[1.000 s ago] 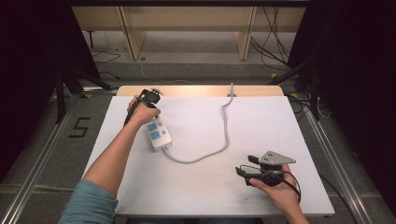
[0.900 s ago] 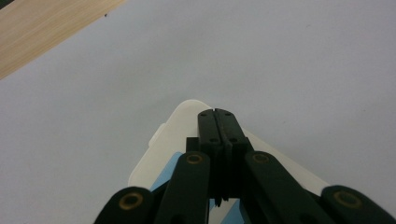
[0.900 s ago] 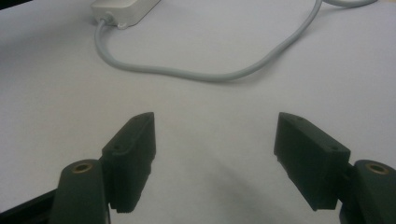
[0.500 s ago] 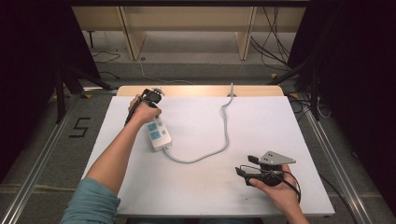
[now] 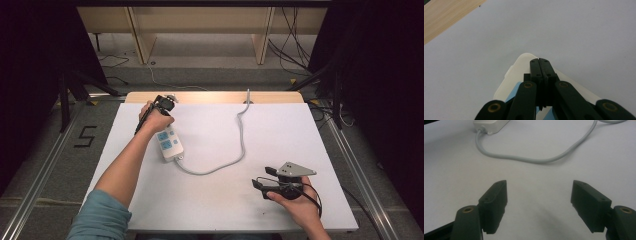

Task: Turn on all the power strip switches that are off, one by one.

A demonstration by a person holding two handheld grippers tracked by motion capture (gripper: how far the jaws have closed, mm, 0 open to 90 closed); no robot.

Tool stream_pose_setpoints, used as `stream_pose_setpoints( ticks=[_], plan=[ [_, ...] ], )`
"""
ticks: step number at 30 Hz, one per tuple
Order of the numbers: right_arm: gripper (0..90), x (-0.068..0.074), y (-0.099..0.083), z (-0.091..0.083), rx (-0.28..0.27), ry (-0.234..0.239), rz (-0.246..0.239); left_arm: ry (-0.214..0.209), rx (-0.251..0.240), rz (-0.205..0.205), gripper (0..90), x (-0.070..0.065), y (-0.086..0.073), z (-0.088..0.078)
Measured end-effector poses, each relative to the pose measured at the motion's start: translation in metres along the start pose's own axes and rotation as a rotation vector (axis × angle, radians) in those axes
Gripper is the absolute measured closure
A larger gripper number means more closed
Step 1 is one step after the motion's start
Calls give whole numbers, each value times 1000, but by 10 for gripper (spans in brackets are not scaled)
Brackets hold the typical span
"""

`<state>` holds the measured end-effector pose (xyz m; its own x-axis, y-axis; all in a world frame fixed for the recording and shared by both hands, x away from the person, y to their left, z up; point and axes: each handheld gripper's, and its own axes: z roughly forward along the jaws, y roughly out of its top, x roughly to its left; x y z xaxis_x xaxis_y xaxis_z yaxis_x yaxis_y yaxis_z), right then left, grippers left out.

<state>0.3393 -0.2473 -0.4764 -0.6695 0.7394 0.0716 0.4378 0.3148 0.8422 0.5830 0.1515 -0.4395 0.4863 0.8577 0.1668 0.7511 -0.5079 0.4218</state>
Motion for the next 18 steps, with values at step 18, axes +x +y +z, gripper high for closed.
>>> stream_pose_setpoints(
  ticks=[18],
  plan=[
    [304,0,0,0,-1,-1,0,1,13,-22,898,0,1,0]
  ],
)
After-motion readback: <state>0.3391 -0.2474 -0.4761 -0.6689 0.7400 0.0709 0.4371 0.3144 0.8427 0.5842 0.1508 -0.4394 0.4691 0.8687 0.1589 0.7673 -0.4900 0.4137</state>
